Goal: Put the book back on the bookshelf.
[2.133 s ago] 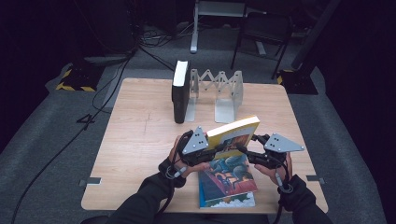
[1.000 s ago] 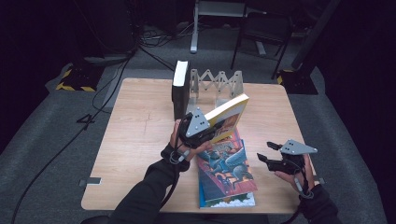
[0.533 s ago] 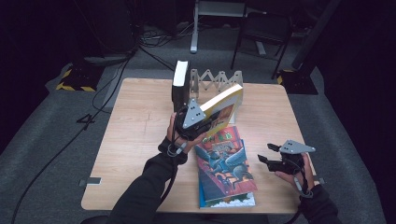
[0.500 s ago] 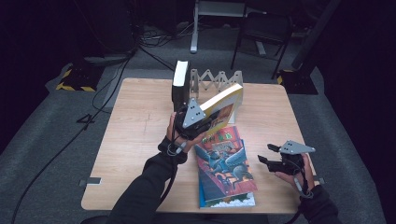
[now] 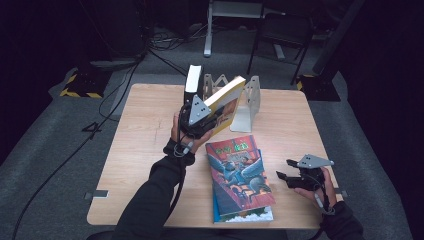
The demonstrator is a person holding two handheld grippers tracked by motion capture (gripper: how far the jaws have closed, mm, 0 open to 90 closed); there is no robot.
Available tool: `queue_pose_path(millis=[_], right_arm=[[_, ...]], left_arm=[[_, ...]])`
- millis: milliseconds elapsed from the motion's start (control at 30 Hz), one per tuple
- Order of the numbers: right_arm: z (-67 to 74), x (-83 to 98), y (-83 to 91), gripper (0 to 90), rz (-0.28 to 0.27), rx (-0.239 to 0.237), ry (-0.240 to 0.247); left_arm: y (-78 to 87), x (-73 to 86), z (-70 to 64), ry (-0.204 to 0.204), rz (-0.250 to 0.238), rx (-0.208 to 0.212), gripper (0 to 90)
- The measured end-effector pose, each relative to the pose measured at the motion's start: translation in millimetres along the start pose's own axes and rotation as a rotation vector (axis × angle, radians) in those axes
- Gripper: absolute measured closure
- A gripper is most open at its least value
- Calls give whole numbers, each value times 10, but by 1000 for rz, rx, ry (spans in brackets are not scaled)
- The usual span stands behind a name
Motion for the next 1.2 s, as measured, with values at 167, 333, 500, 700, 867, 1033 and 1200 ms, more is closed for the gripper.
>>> queue_pose_path(millis=[167, 333, 500, 700, 867, 1033, 1200], right_arm=[[12, 16, -24, 357, 7, -6, 2], [22, 24, -35, 357, 14, -8, 6], [28, 35, -45, 357, 21, -7, 11], [45, 40, -58, 357, 28, -6, 21], [51, 46, -67, 356, 33, -8, 26], [54, 50, -73, 354, 36, -7, 30], [53, 50, -69, 351, 31, -12, 28]], left_arm=[[-6, 35, 154, 25, 14, -46, 750], [-3, 88, 281, 49, 33, -102, 750], [56, 148, 370, 78, 38, -153, 751], [136, 249, 424, 99, 47, -216, 751], [146, 360, 433, 136, 45, -237, 750], [93, 512, 438, 163, 61, -294, 750], [19, 631, 449, 214, 62, -329, 750]])
Point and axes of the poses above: each handheld gripper's, and its own axes: y roughly backward along the jaws, x roughly out of its underside, z roughly to its left, the point moved 7 cm from there along -y, roughly forward along the jaws, and after that the axes turned 11 degrees about x, right-handed, at the moved point
